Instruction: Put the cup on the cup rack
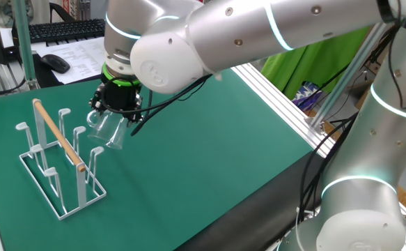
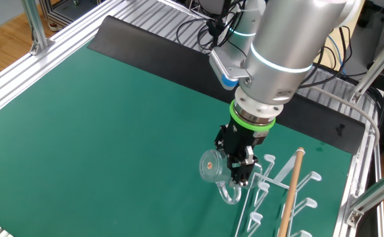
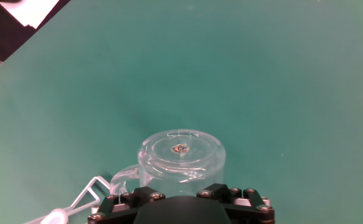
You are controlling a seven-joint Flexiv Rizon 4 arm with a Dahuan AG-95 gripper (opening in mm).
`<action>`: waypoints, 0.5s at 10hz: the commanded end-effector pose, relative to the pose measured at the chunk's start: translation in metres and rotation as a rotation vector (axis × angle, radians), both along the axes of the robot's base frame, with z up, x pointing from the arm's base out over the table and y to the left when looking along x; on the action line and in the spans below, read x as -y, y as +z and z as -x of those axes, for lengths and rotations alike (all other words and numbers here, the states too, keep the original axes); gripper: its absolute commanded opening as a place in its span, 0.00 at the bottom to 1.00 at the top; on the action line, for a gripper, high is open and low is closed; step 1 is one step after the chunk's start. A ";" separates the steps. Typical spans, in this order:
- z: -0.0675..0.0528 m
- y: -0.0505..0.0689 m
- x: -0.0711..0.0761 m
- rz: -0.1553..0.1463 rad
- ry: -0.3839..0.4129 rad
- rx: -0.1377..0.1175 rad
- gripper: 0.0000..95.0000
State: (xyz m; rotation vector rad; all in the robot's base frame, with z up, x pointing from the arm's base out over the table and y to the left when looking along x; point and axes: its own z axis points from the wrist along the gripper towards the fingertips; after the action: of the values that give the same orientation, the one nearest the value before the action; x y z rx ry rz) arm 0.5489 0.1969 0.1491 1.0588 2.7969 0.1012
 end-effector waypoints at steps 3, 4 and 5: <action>0.003 0.002 -0.004 0.003 0.000 0.000 0.00; 0.005 0.003 -0.005 0.005 0.003 0.000 0.00; 0.006 0.004 -0.005 0.005 0.002 0.001 0.00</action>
State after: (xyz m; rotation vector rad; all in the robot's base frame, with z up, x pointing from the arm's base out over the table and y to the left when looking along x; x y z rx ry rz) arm 0.5418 0.2015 0.1550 1.0550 2.7957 0.0940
